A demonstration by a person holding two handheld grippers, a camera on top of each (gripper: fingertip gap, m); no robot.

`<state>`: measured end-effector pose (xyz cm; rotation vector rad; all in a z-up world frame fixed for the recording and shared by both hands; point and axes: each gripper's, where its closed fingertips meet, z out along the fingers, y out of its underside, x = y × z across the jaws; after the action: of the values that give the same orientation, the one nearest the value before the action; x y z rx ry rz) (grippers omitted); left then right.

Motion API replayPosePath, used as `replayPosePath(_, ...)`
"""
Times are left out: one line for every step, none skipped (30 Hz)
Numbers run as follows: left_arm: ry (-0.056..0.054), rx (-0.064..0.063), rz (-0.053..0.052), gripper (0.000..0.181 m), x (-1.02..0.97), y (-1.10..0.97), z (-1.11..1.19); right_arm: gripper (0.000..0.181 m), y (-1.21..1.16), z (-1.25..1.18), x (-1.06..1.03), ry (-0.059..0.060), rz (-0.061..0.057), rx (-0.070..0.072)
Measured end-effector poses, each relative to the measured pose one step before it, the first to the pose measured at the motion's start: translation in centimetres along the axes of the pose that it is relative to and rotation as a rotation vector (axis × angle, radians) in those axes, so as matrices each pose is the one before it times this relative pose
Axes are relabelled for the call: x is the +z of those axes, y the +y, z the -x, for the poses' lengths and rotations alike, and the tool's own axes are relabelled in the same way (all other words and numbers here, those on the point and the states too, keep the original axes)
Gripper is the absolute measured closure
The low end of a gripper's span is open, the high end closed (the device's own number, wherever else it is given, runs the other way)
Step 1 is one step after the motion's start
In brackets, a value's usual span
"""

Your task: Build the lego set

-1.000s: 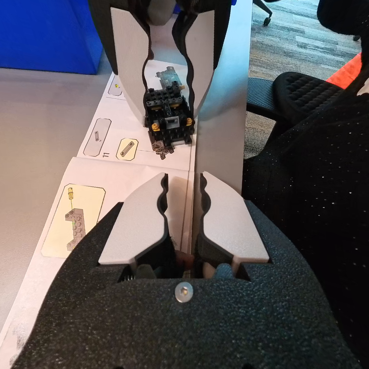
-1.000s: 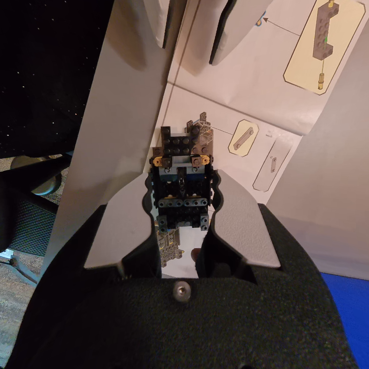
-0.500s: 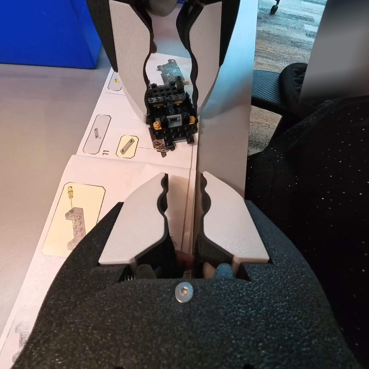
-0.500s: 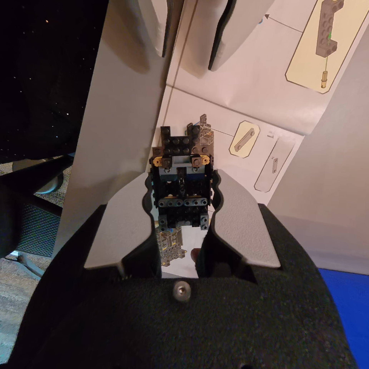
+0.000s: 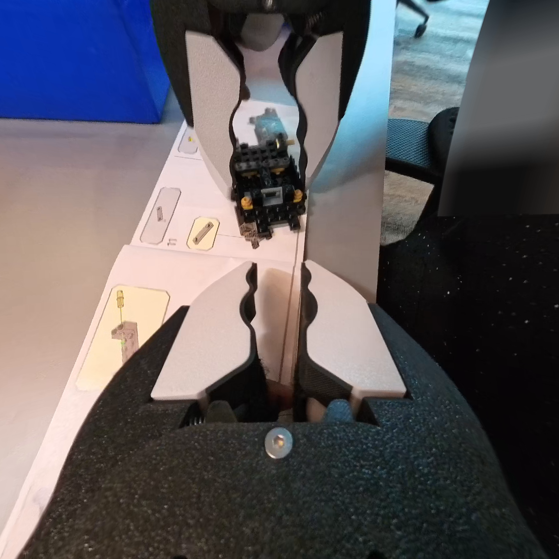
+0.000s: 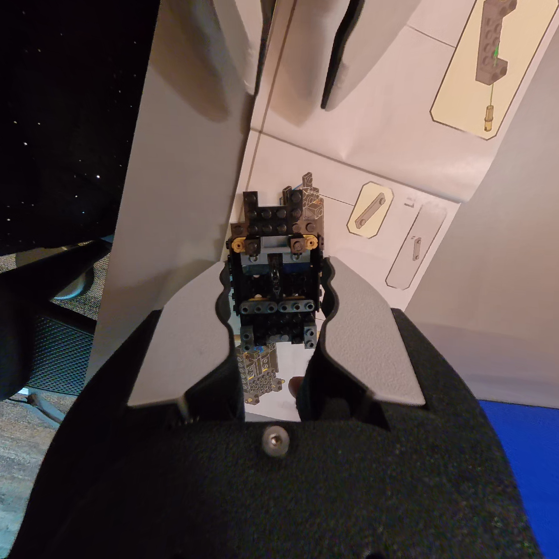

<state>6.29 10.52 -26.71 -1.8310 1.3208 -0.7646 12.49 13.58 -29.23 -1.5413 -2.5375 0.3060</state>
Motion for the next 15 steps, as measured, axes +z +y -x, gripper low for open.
replayPosePath(0.0073, 0.0087, -0.0350, 0.154, 0.101, -0.719, -0.172, 0.123, 0.000, -0.004, 0.008, -0.0016, -0.0020, 0.0008)
replayPosePath(0.0102, 0.0028, -0.0407, 0.154, 0.207, -0.884, -0.216, 0.123, -0.015, 0.002, 0.002, -0.0018, -0.0020, 0.0008)
replayPosePath(0.0086, -0.0006, -0.0326, 0.154, 0.319, -0.830, -0.177, 0.123, 0.003, -0.001, 0.004, -0.0022, -0.0012, 0.0009)
replayPosePath(0.0042, 0.0000, -0.0162, 0.154, 0.455, -0.597, -0.092, 0.123, 0.000, -0.001, 0.002, -0.0021, -0.0004, 0.0004)
replayPosePath(0.0025, 0.0063, 0.0045, 0.154, 0.541, -0.199, -0.001, 0.123, 0.000, 0.001, 0.012, -0.0028, -0.0002, 0.0014)
replayPosePath(-0.0059, 0.0102, 0.0228, 0.156, 0.594, 0.237, 0.214, 0.123, 0.005, 0.000, 0.012, -0.0034, -0.0005, 0.0026)
replayPosePath(-0.0126, 0.0023, 0.0328, 0.158, 0.601, 0.438, 0.326, 0.123, 0.006, 0.003, 0.014, -0.0027, -0.0014, 0.0017)
replayPosePath(-0.0001, -0.0040, 0.0459, 0.159, 0.492, 0.504, 0.090, 0.123, -0.006, 0.006, 0.001, -0.0015, -0.0026, 0.0007)
replayPosePath(0.0029, 0.0025, 0.0295, 0.159, 0.345, 0.275, -0.006, 0.123, -0.006, -0.002, 0.003, -0.0007, -0.0033, 0.0004)
replayPosePath(-0.0135, 0.0079, 0.0062, 0.160, 0.200, 0.001, 0.155, 0.123, 0.000, 0.000, 0.002, -0.0005, -0.0034, 0.0003)
replayPosePath(-0.0063, 0.0118, -0.0004, 0.162, 0.140, -0.086, 0.027, 0.123, -0.002, 0.001, 0.001, -0.0006, -0.0030, 0.0010)
replayPosePath(-0.0054, 0.0073, 0.0008, 0.163, 0.150, -0.083, 0.029, 0.123, -0.007, -0.003, 0.008, -0.0004, -0.0019, 0.0007)
replayPosePath(-0.0141, -0.0013, 0.0085, 0.166, 0.178, 0.044, 0.200, 0.123, -0.003, 0.000, -0.006, -0.0004, -0.0010, -0.0002)
replayPosePath(-0.0045, -0.0029, 0.0213, 0.169, 0.199, 0.250, 0.079, 0.123, -0.001, 0.008, 0.003, -0.0006, -0.0007, -0.0005)
replayPosePath(0.0083, 0.0021, 0.0225, 0.170, 0.211, 0.277, -0.137, 0.123, -0.007, -0.004, 0.005, -0.0005, -0.0008, -0.0003)
